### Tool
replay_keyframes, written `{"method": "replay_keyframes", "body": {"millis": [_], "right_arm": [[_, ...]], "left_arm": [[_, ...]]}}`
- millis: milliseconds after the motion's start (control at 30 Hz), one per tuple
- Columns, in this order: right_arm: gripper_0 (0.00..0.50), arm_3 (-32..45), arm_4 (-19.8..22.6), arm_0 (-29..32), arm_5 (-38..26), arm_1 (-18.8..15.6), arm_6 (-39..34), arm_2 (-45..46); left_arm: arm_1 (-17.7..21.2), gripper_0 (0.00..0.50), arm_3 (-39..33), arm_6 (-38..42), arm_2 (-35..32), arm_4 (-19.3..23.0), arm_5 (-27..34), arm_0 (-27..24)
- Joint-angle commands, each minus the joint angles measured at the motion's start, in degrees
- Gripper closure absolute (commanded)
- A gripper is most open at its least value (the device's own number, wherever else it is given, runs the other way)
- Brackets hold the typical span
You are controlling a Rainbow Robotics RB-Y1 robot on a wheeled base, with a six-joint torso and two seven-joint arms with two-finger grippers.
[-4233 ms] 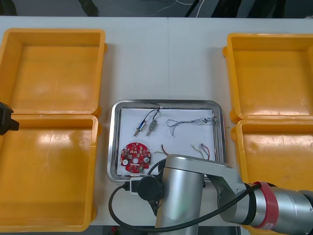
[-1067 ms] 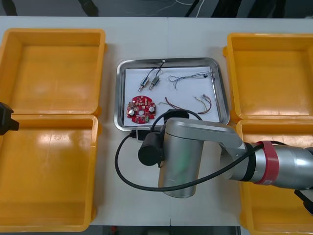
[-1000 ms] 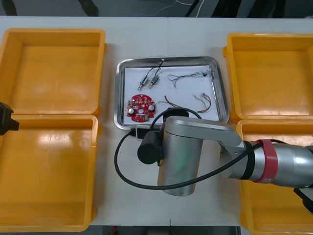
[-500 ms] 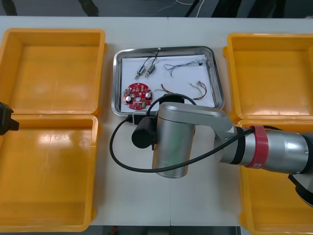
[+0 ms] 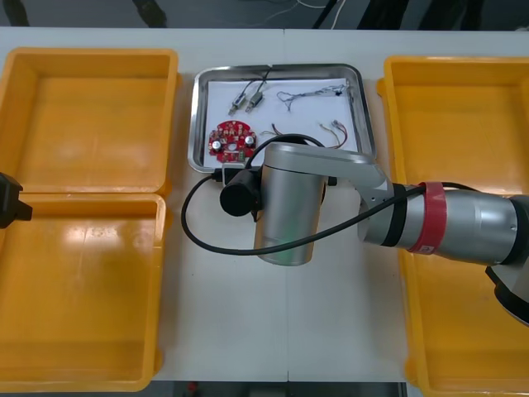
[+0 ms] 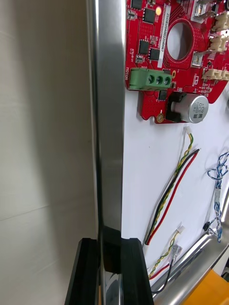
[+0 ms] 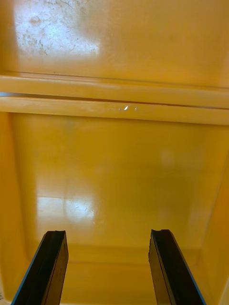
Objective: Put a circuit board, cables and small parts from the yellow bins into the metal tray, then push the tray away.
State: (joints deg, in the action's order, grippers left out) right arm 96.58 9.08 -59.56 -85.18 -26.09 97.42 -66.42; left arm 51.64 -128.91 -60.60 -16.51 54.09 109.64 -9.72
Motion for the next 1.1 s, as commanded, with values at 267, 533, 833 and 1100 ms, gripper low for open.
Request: {"method": "replay_keyframes", "body": {"millis": [267, 533, 833, 1100], "right_arm": [[0.500, -6.0, 1.1, -5.4, 3.8, 1.0, -1.5, -0.9], [0.500, -10.5, 6.7, -9.0, 5.3, 1.2, -1.5, -0.9], [0.500, -16.3, 6.7, -11.1, 7.7, 3.7, -1.5, -0.9], [0.500, -18.2, 6.7, -12.1, 9.8, 3.9, -1.3, -1.0]], "left_arm": [[2.6, 0.000, -1.5, -5.4, -1.6, 0.4, 0.4, 0.8], [2.6, 0.000, -1.5, -5.4, -1.6, 0.4, 0.4, 0.8], [2.6, 0.000, -1.5, -5.4, -1.6, 0.4, 0.4, 0.8], [2.6, 0.000, -1.5, -5.4, -1.6, 0.4, 0.4, 0.8]]}}
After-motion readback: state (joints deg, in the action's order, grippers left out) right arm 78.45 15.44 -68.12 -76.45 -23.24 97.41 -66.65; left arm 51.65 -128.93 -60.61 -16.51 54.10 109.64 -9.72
